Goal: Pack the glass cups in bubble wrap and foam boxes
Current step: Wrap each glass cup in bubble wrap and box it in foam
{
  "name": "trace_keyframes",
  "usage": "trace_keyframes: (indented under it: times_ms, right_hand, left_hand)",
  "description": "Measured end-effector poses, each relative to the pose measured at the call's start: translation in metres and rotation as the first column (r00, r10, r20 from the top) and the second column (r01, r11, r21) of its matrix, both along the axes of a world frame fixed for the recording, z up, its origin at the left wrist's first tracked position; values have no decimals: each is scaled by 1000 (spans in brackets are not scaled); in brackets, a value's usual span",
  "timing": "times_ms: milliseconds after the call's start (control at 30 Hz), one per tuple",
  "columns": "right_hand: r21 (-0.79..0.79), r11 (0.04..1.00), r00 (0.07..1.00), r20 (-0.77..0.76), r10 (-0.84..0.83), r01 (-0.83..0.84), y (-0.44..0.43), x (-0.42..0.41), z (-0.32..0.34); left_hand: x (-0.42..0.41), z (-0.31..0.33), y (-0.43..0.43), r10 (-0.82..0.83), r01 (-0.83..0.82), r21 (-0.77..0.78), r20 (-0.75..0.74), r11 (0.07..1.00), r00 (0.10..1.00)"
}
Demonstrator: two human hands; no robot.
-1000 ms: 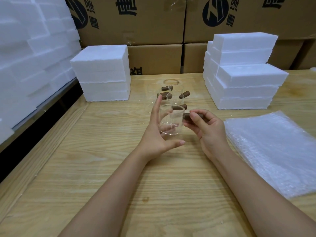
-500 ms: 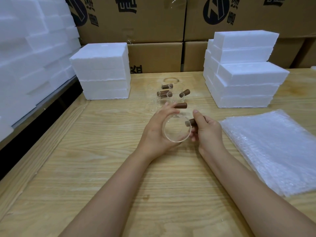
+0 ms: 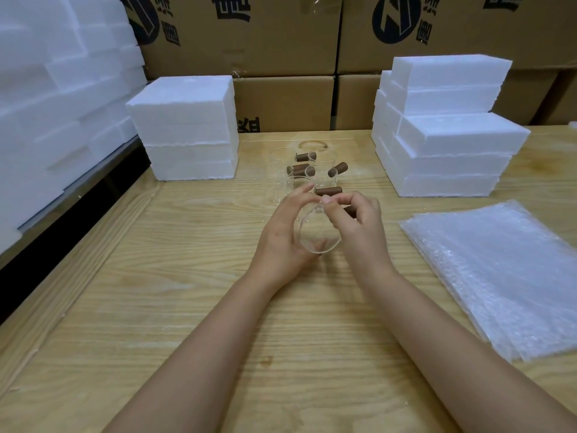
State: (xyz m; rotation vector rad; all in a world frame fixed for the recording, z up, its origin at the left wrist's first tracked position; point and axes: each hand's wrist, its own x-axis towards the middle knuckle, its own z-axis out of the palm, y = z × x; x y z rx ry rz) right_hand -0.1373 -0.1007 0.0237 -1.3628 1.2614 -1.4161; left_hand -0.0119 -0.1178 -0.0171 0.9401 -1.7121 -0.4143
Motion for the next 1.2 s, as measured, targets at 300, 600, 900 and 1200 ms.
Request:
trace_keyframes:
  times_ms: [300,600,900,1200]
  right_hand:
    - [112,991,910,-398,116,-77,-6,-3,0]
    - [31,962,789,-565,242,-273,-12,-24,3]
    - [-23,890,843,-331,424,-456,-19,-48,14]
    - [73,902,895,-114,432,-426,-22,-54,11]
  left_hand:
    - [0,-3,-4,24,-21,-33,78,999,997]
    - [4,0,-4,-30,36,126,-46,991,998]
    - [1,9,3,-87,115,215,-135,970,987]
    - [1,6,3,-130,135,206,-40,969,991]
